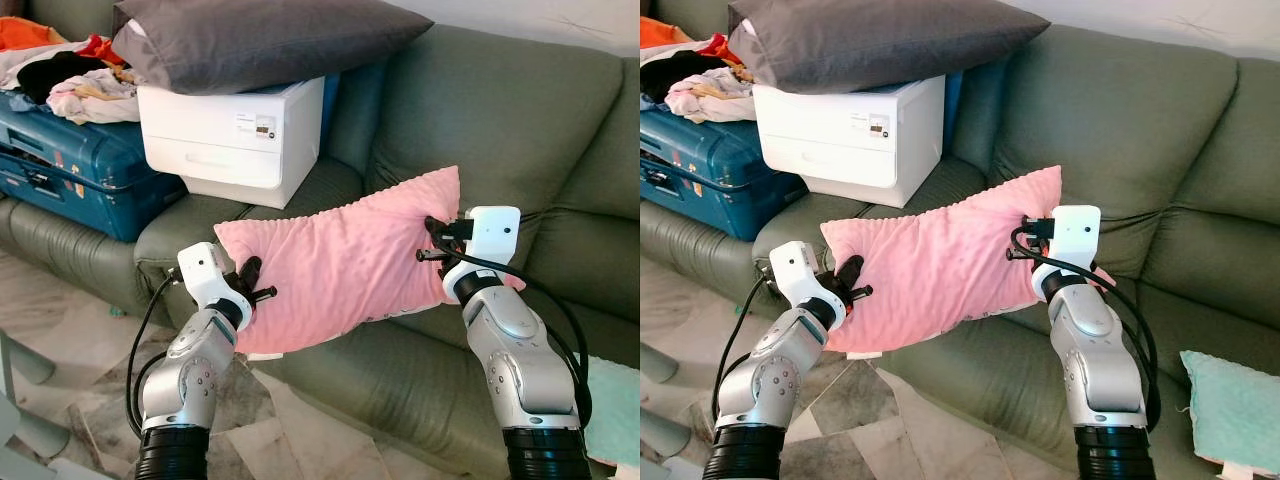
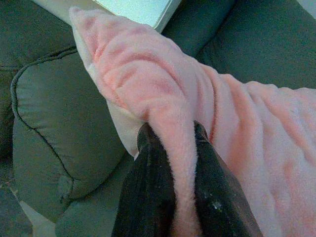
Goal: Move the pillow to the sofa
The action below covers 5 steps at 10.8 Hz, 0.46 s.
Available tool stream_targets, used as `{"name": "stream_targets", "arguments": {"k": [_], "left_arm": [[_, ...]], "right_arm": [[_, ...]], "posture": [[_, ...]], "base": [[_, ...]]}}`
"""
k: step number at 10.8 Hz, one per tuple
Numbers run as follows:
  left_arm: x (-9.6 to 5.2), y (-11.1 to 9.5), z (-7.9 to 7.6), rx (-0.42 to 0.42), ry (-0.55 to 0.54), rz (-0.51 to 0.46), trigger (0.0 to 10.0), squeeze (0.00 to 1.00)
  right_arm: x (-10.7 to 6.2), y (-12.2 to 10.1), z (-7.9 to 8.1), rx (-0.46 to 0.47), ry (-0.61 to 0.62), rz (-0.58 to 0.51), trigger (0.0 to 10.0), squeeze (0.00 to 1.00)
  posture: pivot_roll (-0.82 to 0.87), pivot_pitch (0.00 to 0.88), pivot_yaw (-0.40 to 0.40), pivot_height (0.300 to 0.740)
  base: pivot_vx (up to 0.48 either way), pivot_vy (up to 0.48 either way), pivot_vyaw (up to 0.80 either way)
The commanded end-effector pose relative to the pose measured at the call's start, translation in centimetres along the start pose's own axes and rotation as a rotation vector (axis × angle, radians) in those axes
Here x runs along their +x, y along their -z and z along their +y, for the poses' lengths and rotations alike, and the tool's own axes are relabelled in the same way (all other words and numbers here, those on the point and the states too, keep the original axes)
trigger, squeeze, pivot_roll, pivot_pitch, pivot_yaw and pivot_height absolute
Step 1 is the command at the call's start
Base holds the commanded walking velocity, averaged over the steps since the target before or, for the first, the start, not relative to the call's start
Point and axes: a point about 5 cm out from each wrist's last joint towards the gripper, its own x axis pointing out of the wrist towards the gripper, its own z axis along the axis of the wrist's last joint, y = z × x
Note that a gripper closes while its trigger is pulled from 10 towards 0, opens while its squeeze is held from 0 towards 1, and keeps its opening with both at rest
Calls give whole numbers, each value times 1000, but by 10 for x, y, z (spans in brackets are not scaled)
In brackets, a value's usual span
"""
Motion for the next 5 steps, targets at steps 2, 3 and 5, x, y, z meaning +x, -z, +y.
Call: {"name": "stream_targets", "arguments": {"k": [2, 3, 5], "left_arm": [[2, -3, -9, 7, 49, 3, 10000, 0], [2, -2, -11, 14, 64, 8, 10000, 0], [1, -1, -12, 12, 73, 14, 10000, 0]], "right_arm": [[0, -10, 1, -4, -3, -39, 10000, 0], [0, -9, 1, -4, -2, -35, 10000, 0], [-1, -9, 1, -5, -1, -33, 10000, 0]], "posture": [[-177, 0, -24, 740], [-177, 0, -24, 740], [-180, 0, -23, 740]], "base": [[0, 0, 0], [0, 0, 0], [0, 0, 0]]}}
